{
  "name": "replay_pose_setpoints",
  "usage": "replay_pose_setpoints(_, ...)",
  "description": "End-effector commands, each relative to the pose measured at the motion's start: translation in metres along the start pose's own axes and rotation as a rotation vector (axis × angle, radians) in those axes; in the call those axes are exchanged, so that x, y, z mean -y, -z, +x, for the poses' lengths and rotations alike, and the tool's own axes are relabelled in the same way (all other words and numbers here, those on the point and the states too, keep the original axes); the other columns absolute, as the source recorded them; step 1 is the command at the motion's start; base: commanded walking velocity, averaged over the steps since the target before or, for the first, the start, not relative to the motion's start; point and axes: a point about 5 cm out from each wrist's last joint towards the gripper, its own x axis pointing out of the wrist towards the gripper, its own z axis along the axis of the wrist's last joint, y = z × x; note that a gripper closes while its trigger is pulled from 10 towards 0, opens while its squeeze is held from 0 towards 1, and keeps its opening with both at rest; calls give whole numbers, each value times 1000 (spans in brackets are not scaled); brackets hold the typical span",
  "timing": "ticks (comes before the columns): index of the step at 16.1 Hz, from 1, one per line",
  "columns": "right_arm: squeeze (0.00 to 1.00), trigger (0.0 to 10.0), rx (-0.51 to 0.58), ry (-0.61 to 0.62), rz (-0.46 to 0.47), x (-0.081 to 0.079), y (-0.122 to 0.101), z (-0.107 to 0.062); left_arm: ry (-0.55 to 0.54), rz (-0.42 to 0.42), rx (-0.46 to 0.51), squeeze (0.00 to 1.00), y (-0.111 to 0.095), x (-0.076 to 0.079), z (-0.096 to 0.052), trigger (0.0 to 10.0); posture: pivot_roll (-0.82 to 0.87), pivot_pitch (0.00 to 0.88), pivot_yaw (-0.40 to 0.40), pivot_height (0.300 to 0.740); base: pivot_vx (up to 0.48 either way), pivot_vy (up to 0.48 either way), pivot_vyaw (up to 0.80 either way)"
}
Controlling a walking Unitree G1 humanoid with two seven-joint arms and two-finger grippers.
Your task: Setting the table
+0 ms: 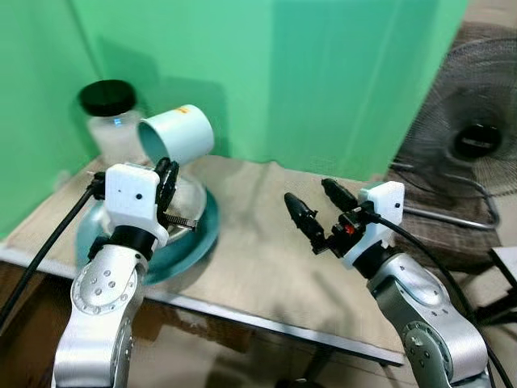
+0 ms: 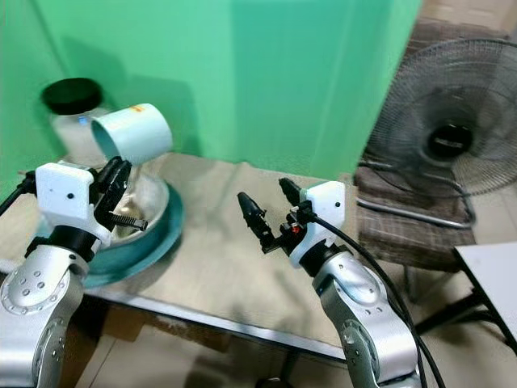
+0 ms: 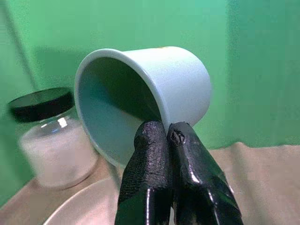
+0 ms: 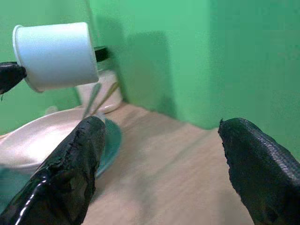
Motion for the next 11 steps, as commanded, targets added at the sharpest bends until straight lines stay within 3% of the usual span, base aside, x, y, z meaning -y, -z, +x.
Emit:
replay_pose_setpoints(1,0,10000,12,-24,-4,-3,-6,2,-17,7,4,0,-4,-1,-2,10000,-17,0,0,740,0,0,0)
replay_pose_setpoints(4,0,10000,9,-19,18,-1,-5,5,-15,20,-16,0,-3,-1,-5,10000,-5,0,-5,740,-291,0,0)
replay_pose_setpoints(11,0,10000,21,24,31,2,-8,5,1,33,-32,0,-3,-3,-4,10000,-14,0,14,740,0,0,0)
